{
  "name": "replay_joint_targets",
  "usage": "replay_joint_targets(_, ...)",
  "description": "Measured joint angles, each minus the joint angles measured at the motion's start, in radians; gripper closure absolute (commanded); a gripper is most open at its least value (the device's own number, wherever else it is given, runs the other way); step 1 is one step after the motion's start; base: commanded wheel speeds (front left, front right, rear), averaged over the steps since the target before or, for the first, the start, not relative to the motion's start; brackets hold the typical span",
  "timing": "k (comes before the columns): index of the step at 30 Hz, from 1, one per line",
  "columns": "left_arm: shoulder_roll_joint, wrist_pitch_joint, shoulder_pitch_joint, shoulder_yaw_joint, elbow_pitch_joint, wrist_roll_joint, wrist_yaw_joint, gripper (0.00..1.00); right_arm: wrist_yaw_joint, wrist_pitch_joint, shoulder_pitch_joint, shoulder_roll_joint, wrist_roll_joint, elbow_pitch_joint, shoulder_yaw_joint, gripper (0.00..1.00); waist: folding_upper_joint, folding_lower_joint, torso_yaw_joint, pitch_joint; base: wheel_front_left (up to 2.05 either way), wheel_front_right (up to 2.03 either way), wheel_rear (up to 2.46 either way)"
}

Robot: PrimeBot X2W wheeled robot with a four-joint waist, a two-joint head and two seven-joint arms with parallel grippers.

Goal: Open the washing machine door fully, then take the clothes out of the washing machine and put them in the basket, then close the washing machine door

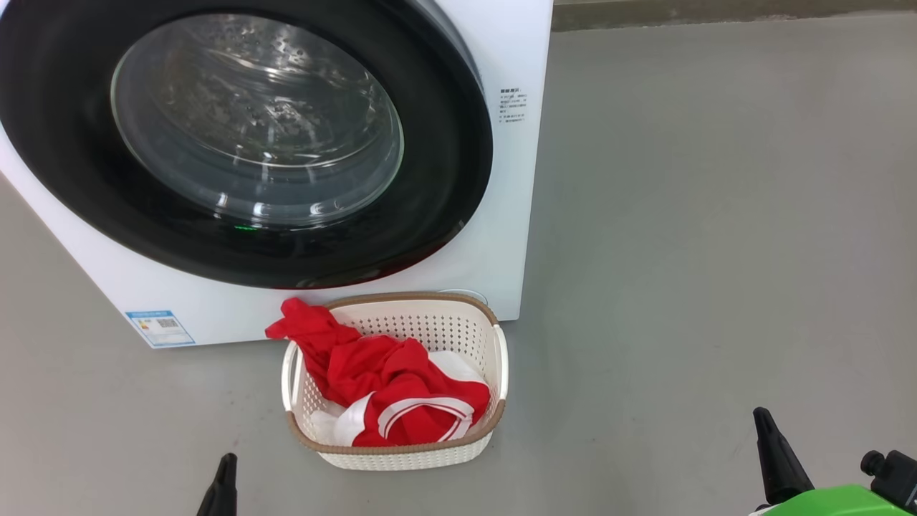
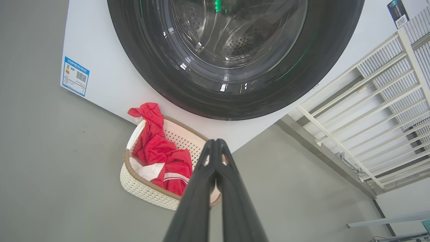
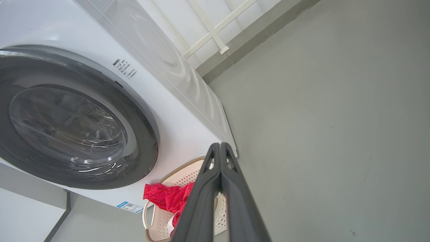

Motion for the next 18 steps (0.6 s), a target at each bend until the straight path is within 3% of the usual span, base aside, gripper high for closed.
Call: replay_joint_targets(18, -0.005, 0.049, -0.034, 0.015, 0.006, -0.172, 0.0, 1.0, 0.0, 0.051, -0.025, 0.0, 0.178, -0.009, -0.012, 1.0, 0.0, 0.0, -0.003, -0.006, 0.0, 0.0, 0.0)
